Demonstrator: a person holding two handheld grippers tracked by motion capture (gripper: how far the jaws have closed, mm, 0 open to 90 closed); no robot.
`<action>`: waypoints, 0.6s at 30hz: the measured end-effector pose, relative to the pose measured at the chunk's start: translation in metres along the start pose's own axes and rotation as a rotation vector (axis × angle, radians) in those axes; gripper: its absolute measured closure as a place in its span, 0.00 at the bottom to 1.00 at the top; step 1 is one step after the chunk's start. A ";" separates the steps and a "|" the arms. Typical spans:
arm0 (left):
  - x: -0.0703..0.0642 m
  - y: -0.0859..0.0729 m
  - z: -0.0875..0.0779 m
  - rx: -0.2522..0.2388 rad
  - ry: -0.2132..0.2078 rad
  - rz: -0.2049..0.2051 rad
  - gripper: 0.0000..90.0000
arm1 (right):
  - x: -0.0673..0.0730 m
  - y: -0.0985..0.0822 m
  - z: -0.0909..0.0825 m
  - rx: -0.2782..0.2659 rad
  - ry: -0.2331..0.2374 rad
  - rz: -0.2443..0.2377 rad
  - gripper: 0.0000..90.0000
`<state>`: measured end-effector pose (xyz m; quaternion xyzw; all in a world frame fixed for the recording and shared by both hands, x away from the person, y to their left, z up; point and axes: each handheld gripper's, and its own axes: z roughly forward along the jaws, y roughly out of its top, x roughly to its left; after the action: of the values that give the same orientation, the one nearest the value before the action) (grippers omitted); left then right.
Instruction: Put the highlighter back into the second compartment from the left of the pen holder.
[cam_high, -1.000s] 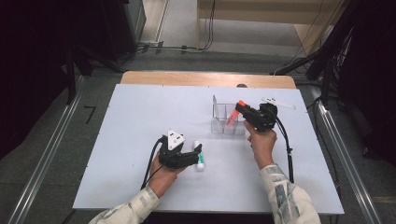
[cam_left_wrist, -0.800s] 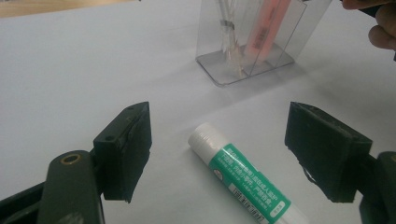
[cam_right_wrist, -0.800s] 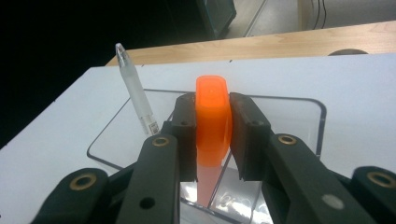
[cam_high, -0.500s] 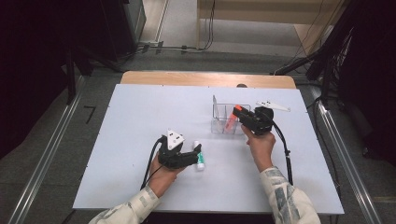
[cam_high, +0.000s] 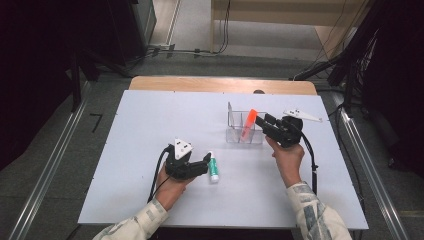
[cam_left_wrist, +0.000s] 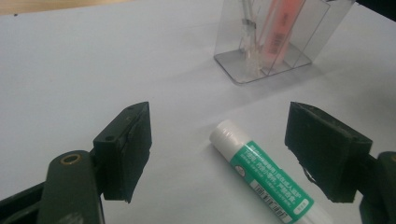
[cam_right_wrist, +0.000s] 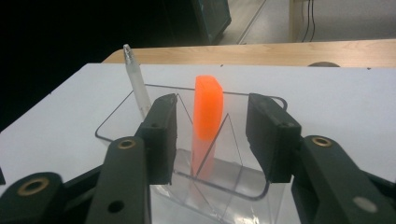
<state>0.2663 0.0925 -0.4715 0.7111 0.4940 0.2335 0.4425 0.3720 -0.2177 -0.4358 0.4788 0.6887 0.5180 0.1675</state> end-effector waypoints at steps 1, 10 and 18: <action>0.001 0.000 -0.001 0.001 0.003 0.000 0.25 | 0.000 -0.001 -0.002 0.000 0.000 -0.008 0.55; 0.013 -0.001 -0.004 -0.004 0.032 -0.017 0.24 | 0.006 -0.007 -0.022 0.023 0.000 -0.034 0.47; 0.021 -0.002 -0.007 -0.005 0.053 -0.029 0.24 | 0.006 -0.017 -0.040 0.044 0.000 -0.041 0.45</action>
<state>0.2685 0.1147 -0.4719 0.6964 0.5150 0.2471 0.4344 0.3320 -0.2351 -0.4326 0.4681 0.7098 0.4990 0.1676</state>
